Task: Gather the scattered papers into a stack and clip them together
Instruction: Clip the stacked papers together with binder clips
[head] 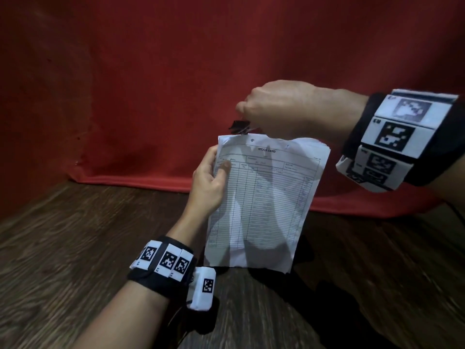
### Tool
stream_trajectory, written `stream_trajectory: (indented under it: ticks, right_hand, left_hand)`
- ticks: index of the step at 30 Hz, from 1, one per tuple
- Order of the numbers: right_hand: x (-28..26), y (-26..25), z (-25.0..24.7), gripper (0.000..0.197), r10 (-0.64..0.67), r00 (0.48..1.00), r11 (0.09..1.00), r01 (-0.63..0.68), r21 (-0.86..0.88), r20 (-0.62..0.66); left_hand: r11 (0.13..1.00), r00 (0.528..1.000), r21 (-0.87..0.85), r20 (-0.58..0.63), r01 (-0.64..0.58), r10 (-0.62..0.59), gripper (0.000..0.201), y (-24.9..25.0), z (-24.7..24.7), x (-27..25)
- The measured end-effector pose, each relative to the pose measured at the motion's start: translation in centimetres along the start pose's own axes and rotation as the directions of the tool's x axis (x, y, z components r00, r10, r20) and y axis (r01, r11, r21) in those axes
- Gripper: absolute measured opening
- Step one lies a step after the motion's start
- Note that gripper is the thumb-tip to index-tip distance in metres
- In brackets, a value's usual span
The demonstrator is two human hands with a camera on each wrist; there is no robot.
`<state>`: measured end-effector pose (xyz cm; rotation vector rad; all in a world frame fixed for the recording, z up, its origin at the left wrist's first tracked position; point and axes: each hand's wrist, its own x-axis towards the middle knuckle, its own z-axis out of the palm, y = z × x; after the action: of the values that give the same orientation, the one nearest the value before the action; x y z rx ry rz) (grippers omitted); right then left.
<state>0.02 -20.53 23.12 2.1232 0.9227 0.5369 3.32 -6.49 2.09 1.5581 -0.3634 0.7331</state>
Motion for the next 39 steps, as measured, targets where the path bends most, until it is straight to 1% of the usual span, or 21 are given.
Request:
stream_trajectory:
  ticks: [2,6,11,14,18,24,28,30,32,33,34,35,36,37,38,39]
  right_hand:
    - [-0.1,-0.1,-0.1,0.023,-0.014,0.999,1.000,0.015,-0.019,0.029]
    - [-0.1,-0.1,-0.3,0.018,-0.014,0.997,0.999,0.017,-0.044,0.074]
    - [0.6,-0.1,-0.2,0.014,-0.033,0.997,0.999,0.033,0.001,0.076]
    - [1.1,-0.8,-0.4,0.016,-0.075,0.994,0.997,0.075,0.003,0.082]
    - [1.7,-1.5,-0.6,0.016,-0.119,0.991,0.993,0.119,0.003,0.061]
    - [2.4,-1.2,-0.6,0.014,-0.120,0.992,0.992,0.118,0.039,0.049]
    - [2.5,-1.3,-1.0,0.013,-0.113,0.992,0.993,0.111,0.041,0.052]
    - [2.7,-1.2,-0.9,0.019,-0.112,0.992,0.993,0.110,0.036,0.055]
    - [2.8,-1.3,-0.7,0.015,-0.082,0.996,0.995,0.080,0.052,0.039]
    - [2.9,-1.3,-0.5,0.025,-0.057,0.998,0.997,0.056,0.051,0.026]
    - [3.0,-1.1,-0.1,0.053,-0.026,0.999,0.999,0.025,0.028,0.041]
    - [3.0,-0.9,0.2,0.087,0.000,0.997,1.000,-0.002,0.023,0.076]
    - [3.1,-0.7,0.9,0.113,0.033,0.994,0.998,-0.038,0.048,0.104]
    - [3.0,-0.8,1.4,0.126,0.063,0.990,0.993,-0.074,0.091,0.123]
    - [3.0,-0.8,2.1,0.123,0.090,0.986,0.983,-0.110,0.145,0.139]
    - [2.9,-0.8,2.8,0.105,0.103,0.983,0.966,-0.135,0.222,0.154]
  left_hand:
    - [1.000,1.000,-0.001,-0.003,0.003,-0.003,0.022,-0.1,0.0,0.0]
    - [1.000,1.000,-0.004,-0.011,0.001,-0.001,0.025,-0.2,0.1,0.0]
    - [1.000,1.000,-0.004,-0.013,0.016,-0.016,0.025,-0.1,0.2,-0.1]
    - [1.000,1.000,0.004,-0.008,0.010,-0.010,0.024,0.1,0.2,0.0]
    - [0.999,1.000,0.034,0.008,-0.016,0.015,0.022,0.1,0.2,0.0]
    - [0.999,1.000,0.038,0.020,-0.019,0.018,0.017,0.3,0.1,-0.1]
    - [0.999,0.999,0.040,0.032,-0.028,0.027,0.017,0.3,0.1,-0.1]
    - [0.998,0.999,0.054,0.026,-0.033,0.031,0.019,0.4,0.1,0.0]
    - [0.997,0.999,0.063,0.017,-0.036,0.035,0.021,0.3,0.0,0.0]
    - [0.997,0.999,0.065,0.015,-0.038,0.038,0.023,0.1,0.0,0.1]
    - [0.997,0.999,0.066,0.014,-0.040,0.039,0.024,0.0,-0.1,0.2]
    - [0.997,0.999,0.066,0.014,-0.035,0.034,0.024,-0.1,-0.1,0.3]
    - [0.998,1.000,0.066,0.014,-0.022,0.021,0.023,-0.3,-0.2,0.5]
    - [0.998,1.000,0.064,0.011,-0.008,0.007,0.025,-0.3,-0.2,0.6]
    - [0.998,1.000,0.058,0.011,0.004,-0.004,0.028,-0.3,-0.2,0.6]
    - [0.999,1.000,0.044,0.019,0.016,-0.017,0.030,-0.3,-0.2,0.7]
